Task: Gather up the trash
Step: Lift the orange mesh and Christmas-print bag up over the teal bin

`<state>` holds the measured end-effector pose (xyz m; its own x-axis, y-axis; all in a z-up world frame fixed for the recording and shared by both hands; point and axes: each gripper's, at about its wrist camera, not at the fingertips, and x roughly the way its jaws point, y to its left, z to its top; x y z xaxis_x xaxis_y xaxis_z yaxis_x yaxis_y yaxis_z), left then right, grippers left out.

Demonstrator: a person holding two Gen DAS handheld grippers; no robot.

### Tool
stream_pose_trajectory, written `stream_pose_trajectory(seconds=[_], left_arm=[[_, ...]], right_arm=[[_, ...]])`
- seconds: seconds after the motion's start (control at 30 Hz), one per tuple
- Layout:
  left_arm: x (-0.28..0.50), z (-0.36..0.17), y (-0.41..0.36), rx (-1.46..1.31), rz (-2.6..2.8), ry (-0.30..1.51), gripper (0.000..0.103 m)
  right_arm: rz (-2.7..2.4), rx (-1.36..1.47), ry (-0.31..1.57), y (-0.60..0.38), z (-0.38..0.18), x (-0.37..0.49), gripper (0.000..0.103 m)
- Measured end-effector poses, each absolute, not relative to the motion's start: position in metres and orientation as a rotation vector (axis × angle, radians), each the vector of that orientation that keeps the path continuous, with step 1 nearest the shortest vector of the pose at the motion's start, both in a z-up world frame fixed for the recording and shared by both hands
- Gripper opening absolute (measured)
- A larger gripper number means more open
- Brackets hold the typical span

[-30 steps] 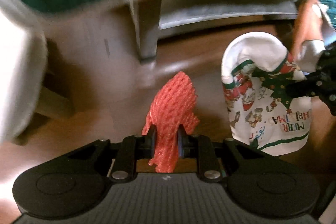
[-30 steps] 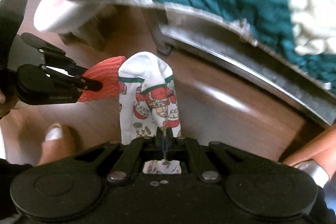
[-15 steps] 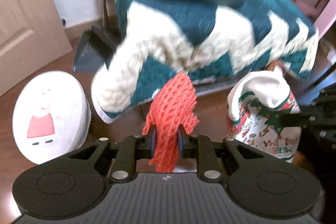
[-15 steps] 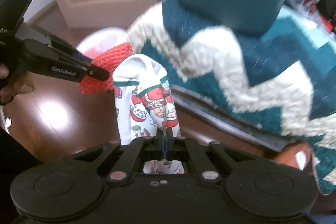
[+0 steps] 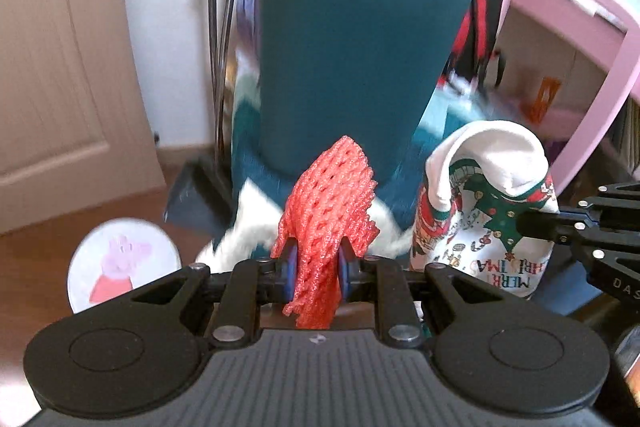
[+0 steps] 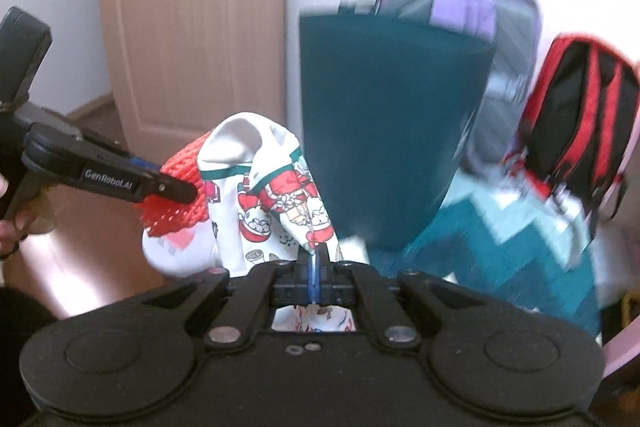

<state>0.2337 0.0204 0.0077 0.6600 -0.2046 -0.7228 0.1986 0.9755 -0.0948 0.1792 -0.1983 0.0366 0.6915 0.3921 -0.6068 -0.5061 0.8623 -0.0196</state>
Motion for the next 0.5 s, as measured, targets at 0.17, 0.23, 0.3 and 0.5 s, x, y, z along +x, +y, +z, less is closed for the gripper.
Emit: stream_pose_trajectory(seconds=[0.17,0.23,0.3,0.5], left_arm=[[0.232,0.061,-0.004,0.006,-0.234,0.711,0.019],[0.233,0.081,-0.015,0.014,-0.235,0.675,0.019],[0.235,0.099,-0.024,0.019,-0.236,0.642,0.019],[0.25,0.152,-0.04,0.021,-0.222,0.559,0.019]], right_arm=[[0.488,-0.185,0.534,-0.212,0.087,0.185,0.001],[0.484,-0.199,0.498,-0.214,0.102,0.189,0.001],[0.475,-0.197,0.467,-0.217,0.116,0.195,0.001],[0.442,-0.158,0.376,-0.231,0.16,0.23,0.001]])
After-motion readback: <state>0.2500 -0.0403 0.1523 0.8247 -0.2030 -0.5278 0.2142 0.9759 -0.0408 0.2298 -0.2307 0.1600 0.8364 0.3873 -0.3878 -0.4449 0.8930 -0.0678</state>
